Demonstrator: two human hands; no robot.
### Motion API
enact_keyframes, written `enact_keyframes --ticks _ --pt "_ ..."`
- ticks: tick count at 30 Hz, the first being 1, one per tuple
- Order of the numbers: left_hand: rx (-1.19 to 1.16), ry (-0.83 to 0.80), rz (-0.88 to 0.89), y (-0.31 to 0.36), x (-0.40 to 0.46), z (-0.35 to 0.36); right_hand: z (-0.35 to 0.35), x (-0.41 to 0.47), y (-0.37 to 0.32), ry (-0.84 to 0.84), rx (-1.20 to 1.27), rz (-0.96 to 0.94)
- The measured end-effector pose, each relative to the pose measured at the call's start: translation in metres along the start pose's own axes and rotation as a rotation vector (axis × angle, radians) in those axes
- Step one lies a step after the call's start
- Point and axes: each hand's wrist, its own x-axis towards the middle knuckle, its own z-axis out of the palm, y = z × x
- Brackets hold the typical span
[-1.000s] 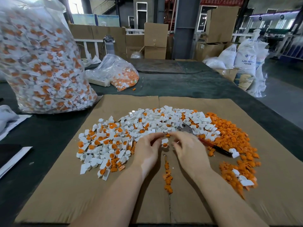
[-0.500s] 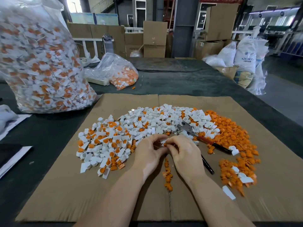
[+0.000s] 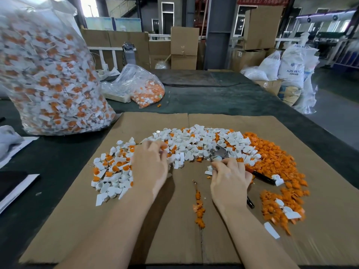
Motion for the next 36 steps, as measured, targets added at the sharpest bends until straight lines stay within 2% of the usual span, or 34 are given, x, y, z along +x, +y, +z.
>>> enact_keyframes --ticks 2,5,11,13,15,17,19,22,25,29,33,36 --pt "0.142 0.023 -0.045 -0.009 0.011 -0.011 -0.001 -0.001 -0.002 0.029 -0.035 -0.011" --pt "0.28 -0.034 -0.116 -0.02 0.019 -0.019 0.0 0.0 -0.003 -0.011 -0.118 -0.03" --pt "0.344 -0.132 -0.173 -0.027 0.024 -0.018 0.001 0.002 -0.002 -0.069 -0.152 -0.028" --pt "0.348 -0.107 -0.168 -0.025 0.022 -0.015 0.002 0.002 -0.001 -0.075 -0.13 -0.022" --pt "0.27 -0.004 -0.086 -0.022 0.017 -0.012 0.001 0.003 0.0 -0.05 -0.073 -0.03" --pt "0.094 0.031 0.092 -0.014 0.01 -0.007 -0.002 0.002 -0.002 0.005 0.085 -0.05" --pt "-0.053 -0.094 0.24 0.0 0.002 0.0 -0.004 0.001 -0.003 0.047 0.237 -0.071" --pt "-0.135 -0.279 0.335 0.016 -0.013 0.015 -0.007 0.0 -0.004 0.024 0.298 -0.114" --pt "-0.19 -0.338 0.347 0.02 -0.02 0.025 -0.007 0.001 -0.002 -0.038 0.306 -0.144" --pt "-0.178 -0.311 0.349 0.019 -0.022 0.03 -0.006 0.002 -0.001 -0.098 0.283 -0.155" --pt "-0.186 -0.326 0.3 0.017 -0.025 0.035 -0.004 0.003 -0.001 -0.053 0.259 -0.157" --pt "-0.291 -0.4 0.161 0.016 -0.023 0.036 -0.006 0.006 0.001 0.069 0.223 -0.156"
